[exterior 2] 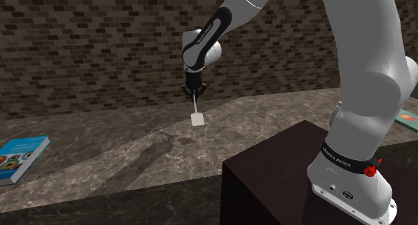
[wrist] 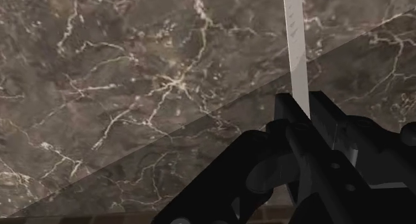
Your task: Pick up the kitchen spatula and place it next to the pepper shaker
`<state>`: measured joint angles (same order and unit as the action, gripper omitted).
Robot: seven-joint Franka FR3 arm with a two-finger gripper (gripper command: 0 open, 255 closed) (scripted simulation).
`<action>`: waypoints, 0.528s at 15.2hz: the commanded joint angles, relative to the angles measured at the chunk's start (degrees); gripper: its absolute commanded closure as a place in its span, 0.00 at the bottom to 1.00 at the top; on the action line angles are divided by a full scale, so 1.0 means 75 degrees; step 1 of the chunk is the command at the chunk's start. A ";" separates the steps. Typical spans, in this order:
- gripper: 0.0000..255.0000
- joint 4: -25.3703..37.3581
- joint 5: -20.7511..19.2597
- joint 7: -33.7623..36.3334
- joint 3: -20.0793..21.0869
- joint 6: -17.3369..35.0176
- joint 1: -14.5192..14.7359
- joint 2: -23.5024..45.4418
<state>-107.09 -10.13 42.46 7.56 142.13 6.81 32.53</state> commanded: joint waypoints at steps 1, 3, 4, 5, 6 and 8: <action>1.00 -0.0010 0.0040 -0.0045 0.0028 -0.0148 -0.0033 -0.0157; 1.00 -0.0011 0.0075 -0.0073 0.0053 -0.0292 -0.0050 -0.0303; 1.00 -0.0009 0.0093 -0.0087 0.0066 -0.0365 -0.0059 -0.0375; 1.00 -0.0005 0.0110 -0.0101 0.0078 -0.0439 -0.0067 -0.0445; 1.00 0.0001 0.0128 -0.0115 0.0090 -0.0514 -0.0075 -0.0515; 1.00 0.0018 0.0163 -0.0143 0.0112 -0.0665 -0.0090 -0.0651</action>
<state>-107.00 -9.08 41.54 8.30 137.89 6.23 28.33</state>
